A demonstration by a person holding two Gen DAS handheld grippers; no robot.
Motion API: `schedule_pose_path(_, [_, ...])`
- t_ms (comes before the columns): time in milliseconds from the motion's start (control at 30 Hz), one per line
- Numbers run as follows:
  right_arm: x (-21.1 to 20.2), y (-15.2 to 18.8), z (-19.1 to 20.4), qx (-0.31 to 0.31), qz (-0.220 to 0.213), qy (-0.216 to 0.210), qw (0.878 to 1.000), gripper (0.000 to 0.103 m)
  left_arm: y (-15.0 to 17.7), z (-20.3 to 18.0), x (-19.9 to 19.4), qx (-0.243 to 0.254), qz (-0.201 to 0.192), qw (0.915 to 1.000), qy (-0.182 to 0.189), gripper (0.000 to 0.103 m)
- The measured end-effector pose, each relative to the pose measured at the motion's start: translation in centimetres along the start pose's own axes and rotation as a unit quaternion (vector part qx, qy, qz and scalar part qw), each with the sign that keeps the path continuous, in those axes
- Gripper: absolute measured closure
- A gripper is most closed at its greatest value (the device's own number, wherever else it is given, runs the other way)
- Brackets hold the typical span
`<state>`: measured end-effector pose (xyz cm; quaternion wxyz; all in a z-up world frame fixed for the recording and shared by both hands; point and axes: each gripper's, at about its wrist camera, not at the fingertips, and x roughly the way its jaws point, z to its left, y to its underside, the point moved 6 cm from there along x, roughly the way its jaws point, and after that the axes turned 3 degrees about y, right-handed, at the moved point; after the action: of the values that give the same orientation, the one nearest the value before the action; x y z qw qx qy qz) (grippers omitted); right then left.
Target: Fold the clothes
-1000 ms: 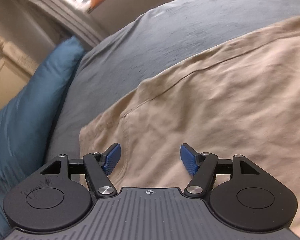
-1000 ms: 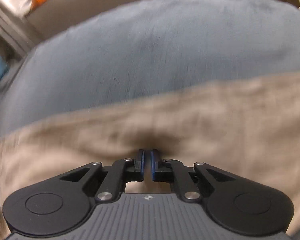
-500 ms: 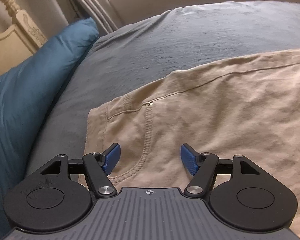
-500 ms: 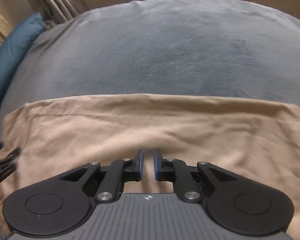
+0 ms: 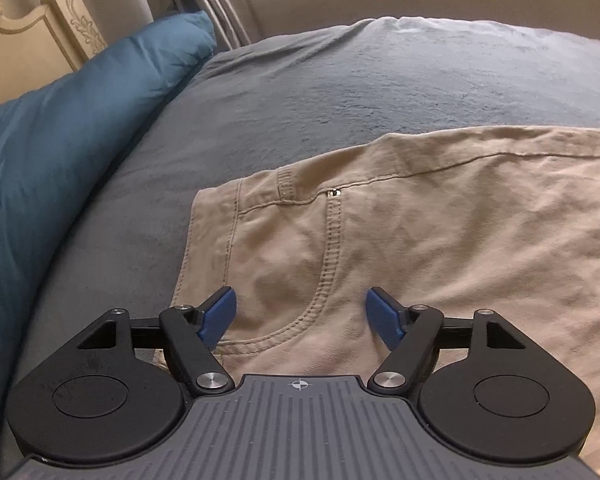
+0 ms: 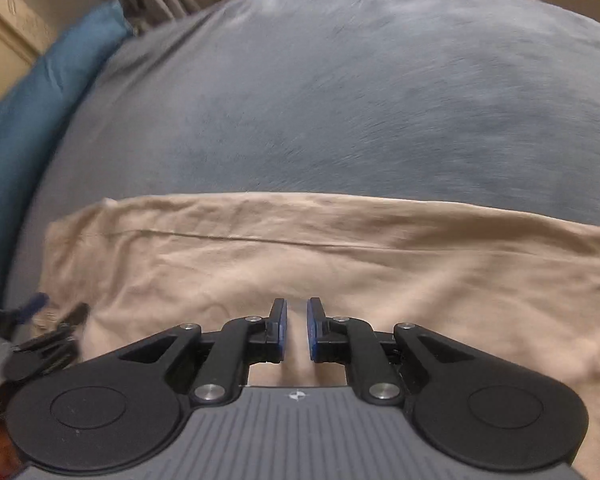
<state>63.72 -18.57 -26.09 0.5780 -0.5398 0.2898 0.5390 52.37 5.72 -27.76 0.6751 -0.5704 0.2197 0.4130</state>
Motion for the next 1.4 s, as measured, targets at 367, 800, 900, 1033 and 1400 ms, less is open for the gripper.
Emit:
schedule_pose_path(367, [-2.1,-0.3,7.0,-0.063,0.013,-0.058,0.996,0.092,0.3,1.3,0.3,-0.025,-0.005,0.9993,0.027,0.025])
schedule_pose_path(800, [-1.9,-6.1,5.4,0.109,-0.079,-0.048,0.99,0.092,0.1,1.5,-0.2,-0.022,0.007,0.9993,0.029,0.025])
schedule_pose_path(900, [-6.8,-5.4,0.3,0.121,-0.077,-0.056,0.988,0.091,-0.3,1.6,-0.7,-0.021,0.013,0.9991,0.035,0.025])
schedule_pose_path(1033, [-8.4,-2.1,-5.7,0.116,-0.004,-0.024,0.993,0.091,-1.1,0.0,-2.0,0.004,-0.003,0.9985,0.055,0.025])
schedule_pose_path(1400, [-4.1,-1.8,-17.3,0.251,-0.089,0.055,0.962,0.092,-1.0,-6.7,-2.2,0.075,-0.003,0.9959,0.05,0.025])
